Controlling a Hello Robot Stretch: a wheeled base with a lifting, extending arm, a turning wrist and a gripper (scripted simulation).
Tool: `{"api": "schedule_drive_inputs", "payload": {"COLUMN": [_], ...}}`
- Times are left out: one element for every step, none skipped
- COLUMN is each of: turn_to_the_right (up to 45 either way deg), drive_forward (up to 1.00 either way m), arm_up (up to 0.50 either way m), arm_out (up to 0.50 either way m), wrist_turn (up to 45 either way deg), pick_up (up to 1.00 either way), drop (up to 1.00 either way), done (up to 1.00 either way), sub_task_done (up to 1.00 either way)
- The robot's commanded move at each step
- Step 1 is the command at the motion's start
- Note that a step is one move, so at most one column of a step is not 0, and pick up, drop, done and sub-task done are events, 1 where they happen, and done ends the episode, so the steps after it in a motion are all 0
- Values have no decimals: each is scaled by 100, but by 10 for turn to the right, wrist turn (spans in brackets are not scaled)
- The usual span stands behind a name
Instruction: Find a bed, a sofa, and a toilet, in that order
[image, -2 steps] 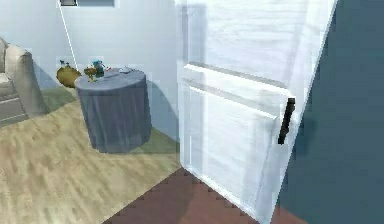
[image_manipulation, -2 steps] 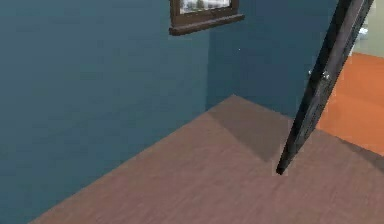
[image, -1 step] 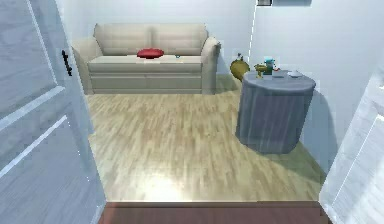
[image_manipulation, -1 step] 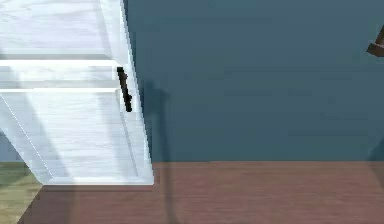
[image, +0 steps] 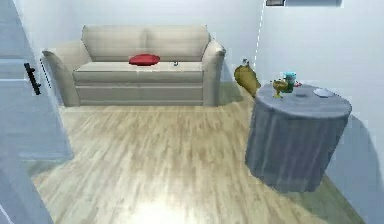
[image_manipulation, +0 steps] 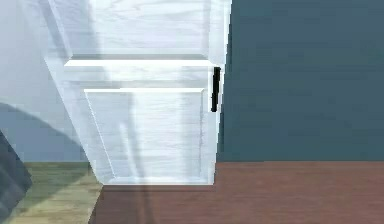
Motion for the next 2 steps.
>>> {"api": "schedule_drive_inputs", "payload": {"turn_to_the_right": [-90, 0], "drive_forward": [0, 100], "arm_up": [0, 0], "arm_out": [0, 0], "wrist_turn": [0, 0], "pick_up": [0, 0], "drop": [0, 0], "done": [0, 0], "sub_task_done": [0, 0]}}
